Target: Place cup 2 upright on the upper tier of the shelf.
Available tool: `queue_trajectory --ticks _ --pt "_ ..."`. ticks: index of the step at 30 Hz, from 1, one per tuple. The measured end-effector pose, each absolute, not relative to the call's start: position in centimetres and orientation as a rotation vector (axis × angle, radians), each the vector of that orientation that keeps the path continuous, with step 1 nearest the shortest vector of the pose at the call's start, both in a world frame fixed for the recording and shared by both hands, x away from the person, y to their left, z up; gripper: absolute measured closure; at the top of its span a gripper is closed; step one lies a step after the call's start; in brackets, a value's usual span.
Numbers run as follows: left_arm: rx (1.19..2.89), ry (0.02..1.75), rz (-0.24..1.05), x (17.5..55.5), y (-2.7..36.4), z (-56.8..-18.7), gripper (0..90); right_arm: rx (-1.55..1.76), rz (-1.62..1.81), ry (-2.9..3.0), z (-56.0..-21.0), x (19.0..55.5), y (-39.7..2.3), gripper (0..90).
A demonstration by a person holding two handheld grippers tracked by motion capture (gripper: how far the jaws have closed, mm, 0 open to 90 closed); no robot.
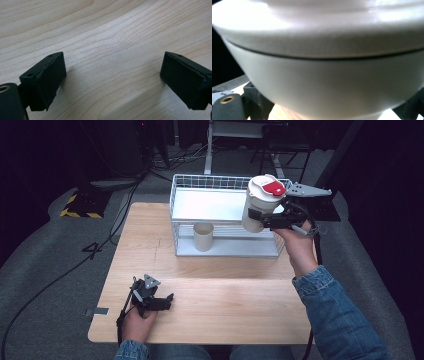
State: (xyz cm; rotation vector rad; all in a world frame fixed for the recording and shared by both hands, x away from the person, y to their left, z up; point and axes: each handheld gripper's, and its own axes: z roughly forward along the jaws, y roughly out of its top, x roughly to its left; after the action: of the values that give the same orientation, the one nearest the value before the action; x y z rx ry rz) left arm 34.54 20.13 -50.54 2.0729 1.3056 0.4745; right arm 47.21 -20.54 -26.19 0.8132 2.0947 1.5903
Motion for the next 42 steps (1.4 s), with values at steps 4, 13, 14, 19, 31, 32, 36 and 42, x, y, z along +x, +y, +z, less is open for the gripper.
queue_trajectory --ticks 4,13,14,19,31,32,36,42 --pt "2.073 1.305 0.475 34.5 20.1 -50.5 7.2 0.830 1.578 2.070 -25.7 48.3 -20.6 11.0" --pt "2.075 1.305 0.474 34.5 20.1 -50.5 7.2 0.867 1.514 2.029 -25.1 50.2 -20.7 11.0" --pt "2.075 1.305 0.474 34.5 20.1 -50.5 7.1 0.880 1.507 2.029 -25.1 50.6 -20.7 11.0" --pt "2.075 1.306 0.473 34.5 20.1 -50.5 7.1 0.944 1.496 2.008 -25.1 52.2 -21.2 11.0" --pt "2.074 1.306 0.477 34.6 20.1 -50.5 7.2 1.047 1.448 1.976 -25.4 55.2 -21.4 11.0" --pt "2.074 1.306 0.477 34.6 20.1 -50.5 7.1 1.047 1.448 1.976 -25.4 55.2 -21.4 11.0" --pt "2.077 1.305 0.480 34.6 20.1 -50.5 7.1 1.052 1.411 1.975 -25.7 56.0 -21.3 11.0" --pt "2.077 1.304 0.481 34.6 20.1 -50.5 7.2 1.076 1.409 1.971 -26.2 56.5 -21.4 11.0"
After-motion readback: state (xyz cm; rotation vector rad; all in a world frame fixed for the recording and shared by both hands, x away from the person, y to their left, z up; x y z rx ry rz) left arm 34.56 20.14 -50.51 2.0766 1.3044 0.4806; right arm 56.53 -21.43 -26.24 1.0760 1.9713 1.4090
